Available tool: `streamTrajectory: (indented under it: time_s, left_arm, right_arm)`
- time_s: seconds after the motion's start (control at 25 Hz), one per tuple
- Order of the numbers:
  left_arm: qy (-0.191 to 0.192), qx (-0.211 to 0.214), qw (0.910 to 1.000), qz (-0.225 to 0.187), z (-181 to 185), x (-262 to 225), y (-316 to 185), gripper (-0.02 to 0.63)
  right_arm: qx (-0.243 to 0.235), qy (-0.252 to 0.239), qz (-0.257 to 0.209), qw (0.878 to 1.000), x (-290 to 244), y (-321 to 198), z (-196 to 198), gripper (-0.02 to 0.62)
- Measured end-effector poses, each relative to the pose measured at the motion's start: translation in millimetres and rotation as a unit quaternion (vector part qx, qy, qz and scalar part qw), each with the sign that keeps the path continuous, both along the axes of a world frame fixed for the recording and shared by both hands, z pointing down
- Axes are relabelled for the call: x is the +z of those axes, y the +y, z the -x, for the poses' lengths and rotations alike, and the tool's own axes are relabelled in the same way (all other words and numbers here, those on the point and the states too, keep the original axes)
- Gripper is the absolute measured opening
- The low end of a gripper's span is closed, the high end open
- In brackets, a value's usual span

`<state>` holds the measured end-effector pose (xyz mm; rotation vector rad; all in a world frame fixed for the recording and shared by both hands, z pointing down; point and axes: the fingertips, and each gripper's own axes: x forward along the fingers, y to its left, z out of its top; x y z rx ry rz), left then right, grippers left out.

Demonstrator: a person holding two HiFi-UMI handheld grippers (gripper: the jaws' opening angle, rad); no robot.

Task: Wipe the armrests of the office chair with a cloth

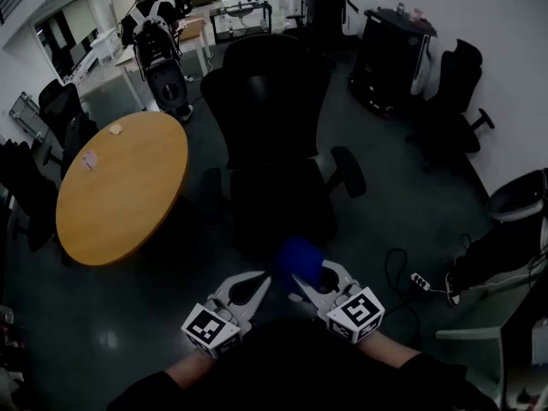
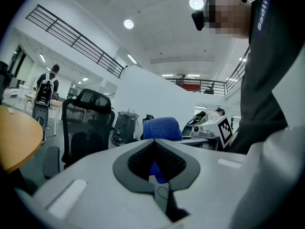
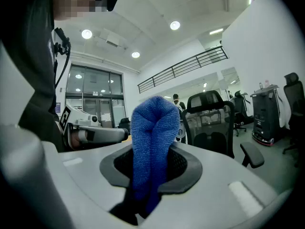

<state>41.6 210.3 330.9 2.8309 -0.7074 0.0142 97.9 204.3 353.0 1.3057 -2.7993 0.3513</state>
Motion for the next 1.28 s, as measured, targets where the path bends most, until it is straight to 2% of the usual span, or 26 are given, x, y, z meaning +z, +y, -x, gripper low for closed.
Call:
streamTrajectory:
  time_s: [0.72,1.28]
  left_arm:
    - [-0.009,-0.012,0.9999,0.003,-33,-2,-2,0.015]
    - [-0.028,-0.053,0.998,0.02,-90,6,-7,0.015]
  right_arm:
    - [-0.014,-0.021,-0.002,1.0,-1,-3,-35,0.11]
    - [-0.032,-0.061,0.025,0.997,20,-12,-101,0.11]
